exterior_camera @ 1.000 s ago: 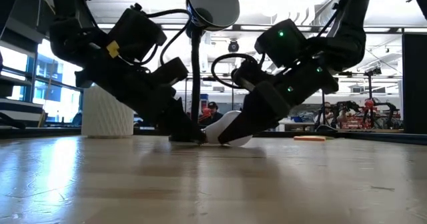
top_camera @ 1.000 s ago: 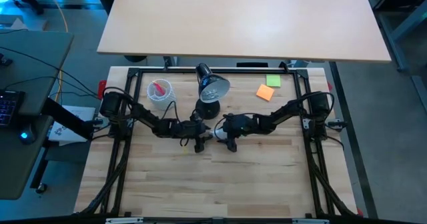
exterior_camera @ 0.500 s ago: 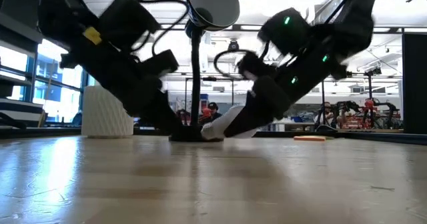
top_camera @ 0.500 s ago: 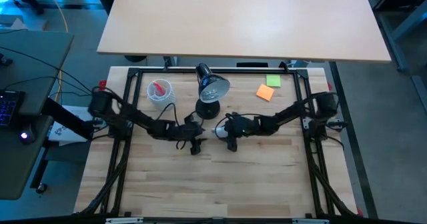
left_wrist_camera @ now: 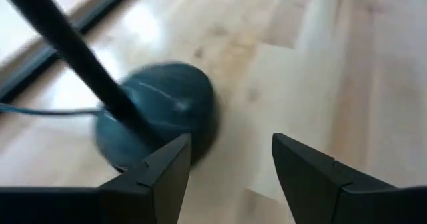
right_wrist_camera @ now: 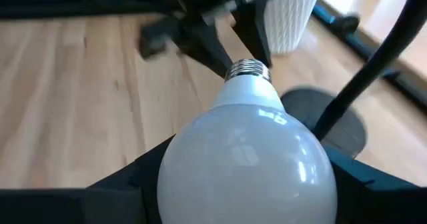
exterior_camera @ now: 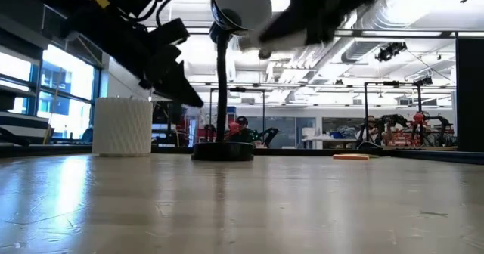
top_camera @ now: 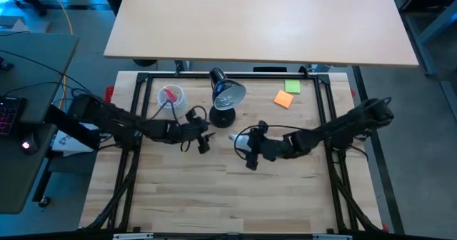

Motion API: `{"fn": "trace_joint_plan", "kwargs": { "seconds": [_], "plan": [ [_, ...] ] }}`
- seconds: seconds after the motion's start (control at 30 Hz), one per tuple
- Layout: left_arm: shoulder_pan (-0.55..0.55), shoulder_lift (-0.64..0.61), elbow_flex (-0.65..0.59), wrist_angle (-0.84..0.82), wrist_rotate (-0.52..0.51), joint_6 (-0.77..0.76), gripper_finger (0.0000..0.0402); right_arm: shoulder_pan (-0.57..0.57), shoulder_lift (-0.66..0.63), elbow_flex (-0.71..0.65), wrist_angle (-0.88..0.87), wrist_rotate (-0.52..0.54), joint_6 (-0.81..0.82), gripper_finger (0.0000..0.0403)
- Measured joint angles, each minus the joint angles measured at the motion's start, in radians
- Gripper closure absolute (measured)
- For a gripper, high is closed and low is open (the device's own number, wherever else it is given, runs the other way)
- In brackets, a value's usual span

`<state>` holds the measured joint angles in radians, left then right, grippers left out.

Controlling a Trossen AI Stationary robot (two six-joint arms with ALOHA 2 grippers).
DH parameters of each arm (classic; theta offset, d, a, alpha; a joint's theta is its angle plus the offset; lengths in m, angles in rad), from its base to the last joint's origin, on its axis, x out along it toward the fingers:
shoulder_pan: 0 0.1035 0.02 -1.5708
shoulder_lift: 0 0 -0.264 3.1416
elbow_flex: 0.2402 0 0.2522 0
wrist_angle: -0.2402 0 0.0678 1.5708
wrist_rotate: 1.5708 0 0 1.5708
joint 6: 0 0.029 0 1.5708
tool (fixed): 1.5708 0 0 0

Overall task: Screw lightbulb
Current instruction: Insert the light bulb into the desk lamp

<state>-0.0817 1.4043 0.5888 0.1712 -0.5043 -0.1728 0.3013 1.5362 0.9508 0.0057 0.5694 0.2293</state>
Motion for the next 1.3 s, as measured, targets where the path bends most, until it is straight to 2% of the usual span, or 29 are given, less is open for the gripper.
{"fn": "trace_joint_plan", "kwargs": {
  "seconds": [0.17, 0.27, 0.43, 0.6, 0.83, 1.0, 1.17, 1.3],
  "plan": [
    [0.107, -0.067, 0.000, -0.041, 0.005, 0.053, 0.0197, 0.002, -0.004, 0.234, -0.326, 0.113, 0.030, 0.0160],
    [0.200, -0.070, 0.000, -0.037, 0.065, 0.110, 0.0197, -0.008, 0.001, 0.350, -0.446, 0.168, 0.024, 0.0160],
    [0.362, -0.065, -0.001, 0.047, 0.248, 0.257, 0.0197, -0.068, 0.001, 0.464, -0.546, 0.205, -0.015, 0.0160],
    [0.442, -0.066, 0.000, 0.200, 0.341, 0.346, 0.0197, -0.150, 0.002, 0.493, -0.565, 0.176, -0.017, 0.0160],
    [0.469, -0.052, 0.000, 0.297, 0.417, 0.411, 0.0197, -0.204, 0.022, 0.494, -0.539, 0.113, -0.014, 0.0160],
    [0.464, 0.008, 0.001, 0.391, 0.471, 0.410, 0.0197, -0.214, 0.033, 0.494, -0.503, 0.098, -0.050, 0.0160],
    [0.430, 0.063, 0.001, 0.486, 0.470, 0.386, 0.0197, -0.243, 0.032, 0.494, -0.491, 0.065, -0.054, 0.0160],
    [0.389, 0.064, 0.016, 0.494, 0.477, 0.360, 0.0197, -0.256, 0.033, 0.494, -0.496, 0.050, -0.066, 0.0160]
  ]
}}
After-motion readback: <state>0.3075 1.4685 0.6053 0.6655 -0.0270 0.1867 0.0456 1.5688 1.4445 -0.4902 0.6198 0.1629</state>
